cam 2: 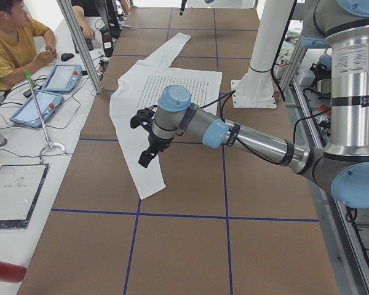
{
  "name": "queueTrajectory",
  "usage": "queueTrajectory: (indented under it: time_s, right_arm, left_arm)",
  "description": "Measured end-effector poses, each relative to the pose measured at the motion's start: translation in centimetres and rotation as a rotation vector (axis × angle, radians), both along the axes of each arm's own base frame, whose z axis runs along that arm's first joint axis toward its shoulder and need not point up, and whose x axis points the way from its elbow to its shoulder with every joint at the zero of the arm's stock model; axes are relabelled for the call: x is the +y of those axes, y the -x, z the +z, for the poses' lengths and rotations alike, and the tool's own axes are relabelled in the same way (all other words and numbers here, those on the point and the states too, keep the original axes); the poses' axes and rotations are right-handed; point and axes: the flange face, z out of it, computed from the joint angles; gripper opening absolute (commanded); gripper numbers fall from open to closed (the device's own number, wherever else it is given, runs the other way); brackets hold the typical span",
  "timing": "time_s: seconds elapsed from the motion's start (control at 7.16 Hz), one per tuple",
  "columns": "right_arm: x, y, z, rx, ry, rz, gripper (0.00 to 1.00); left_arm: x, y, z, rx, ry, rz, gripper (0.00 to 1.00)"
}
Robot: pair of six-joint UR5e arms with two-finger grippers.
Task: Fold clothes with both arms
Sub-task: 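Move the right gripper down to the cuff of the sleeve nearest it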
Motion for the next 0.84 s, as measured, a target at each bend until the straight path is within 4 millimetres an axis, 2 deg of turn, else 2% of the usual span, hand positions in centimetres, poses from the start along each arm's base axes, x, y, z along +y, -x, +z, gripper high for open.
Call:
queueTrajectory:
  time_s: [0.28, 0.42, 0.56, 0.84]
  right_arm:
    - [1.7, 4.8, 2.3, 0.015, 0.021, 0.067, 0.77]
    - [2.2, 6.3, 3.7, 0.024, 0.020, 0.081, 0.71]
    - [2.7, 7.1, 5.5, 0.024, 0.014, 0.091, 0.65]
    - [3.2, 8.1, 7.1, 0.021, 0.003, 0.093, 0.63]
  left_arm:
    - [0.0, 0.0, 0.0, 0.000, -0.001, 0.000, 1.00]
    - [0.1, 0.0, 0.0, 0.000, -0.001, 0.001, 1.00]
    - [0.1, 0.0, 0.1, 0.000, 0.000, 0.001, 1.00]
    - [0.1, 0.0, 0.2, 0.000, 0.002, 0.001, 1.00]
